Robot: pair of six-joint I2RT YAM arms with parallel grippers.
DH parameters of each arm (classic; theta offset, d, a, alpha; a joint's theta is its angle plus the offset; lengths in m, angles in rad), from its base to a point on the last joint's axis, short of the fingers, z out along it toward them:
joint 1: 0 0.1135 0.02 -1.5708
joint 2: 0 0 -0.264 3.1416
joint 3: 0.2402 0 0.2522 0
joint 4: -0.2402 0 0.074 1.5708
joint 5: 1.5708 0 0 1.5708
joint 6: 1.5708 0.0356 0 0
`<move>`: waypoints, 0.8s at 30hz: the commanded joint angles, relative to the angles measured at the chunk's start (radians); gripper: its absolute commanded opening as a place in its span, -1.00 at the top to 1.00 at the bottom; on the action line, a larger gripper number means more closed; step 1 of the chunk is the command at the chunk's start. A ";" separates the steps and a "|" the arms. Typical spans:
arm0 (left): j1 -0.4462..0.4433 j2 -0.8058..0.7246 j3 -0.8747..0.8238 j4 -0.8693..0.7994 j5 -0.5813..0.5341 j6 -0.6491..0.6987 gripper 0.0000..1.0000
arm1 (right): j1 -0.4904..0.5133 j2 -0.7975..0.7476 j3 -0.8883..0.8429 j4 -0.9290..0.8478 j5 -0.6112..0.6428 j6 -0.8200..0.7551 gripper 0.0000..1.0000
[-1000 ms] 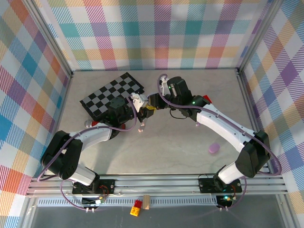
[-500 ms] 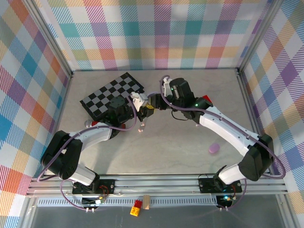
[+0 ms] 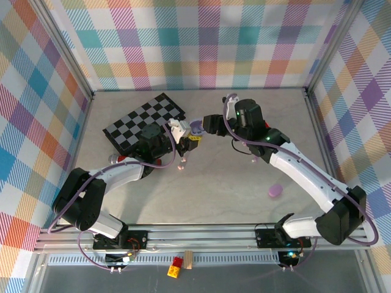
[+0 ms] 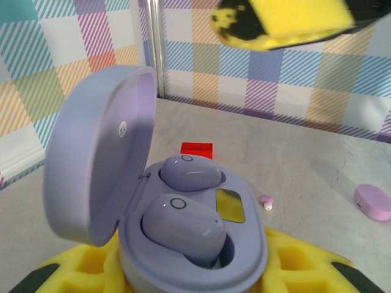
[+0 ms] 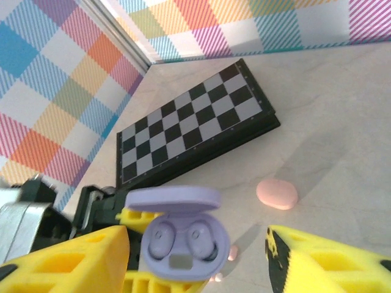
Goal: Insert the wireless bluetooth earbuds into the charging case
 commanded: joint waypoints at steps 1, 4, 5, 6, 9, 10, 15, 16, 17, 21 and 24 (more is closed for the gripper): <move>0.001 -0.041 -0.016 0.033 0.040 0.031 0.37 | -0.011 0.053 0.088 -0.045 -0.023 0.003 -0.25; 0.002 -0.048 -0.018 0.006 0.046 0.051 0.36 | -0.024 0.108 0.143 -0.083 -0.056 0.027 -0.26; 0.002 -0.049 -0.015 -0.006 0.049 0.055 0.36 | -0.028 0.129 0.165 -0.101 -0.068 0.033 -0.25; 0.002 -0.052 -0.015 -0.015 0.052 0.058 0.36 | -0.035 0.153 0.189 -0.122 -0.083 0.037 -0.25; 0.002 -0.058 -0.016 -0.013 0.054 0.053 0.36 | -0.041 0.204 0.230 -0.153 -0.107 0.039 -0.25; 0.002 -0.060 -0.015 -0.014 0.047 0.049 0.36 | -0.042 0.218 0.240 -0.163 -0.113 0.039 -0.25; 0.013 -0.056 -0.004 -0.019 0.025 0.021 0.36 | -0.042 0.242 0.247 -0.197 -0.132 0.034 -0.26; 0.015 -0.052 -0.002 -0.016 0.022 0.012 0.36 | -0.042 0.237 0.237 -0.198 -0.135 0.033 -0.26; 0.017 -0.051 -0.002 -0.012 0.019 0.005 0.36 | -0.042 0.231 0.226 -0.197 -0.137 0.033 -0.26; 0.027 -0.053 -0.004 0.013 0.000 -0.030 0.36 | -0.042 0.189 0.178 -0.185 -0.146 0.039 -0.26; 0.036 -0.052 0.001 0.015 0.000 -0.048 0.36 | -0.042 0.146 0.146 -0.165 -0.166 0.047 -0.26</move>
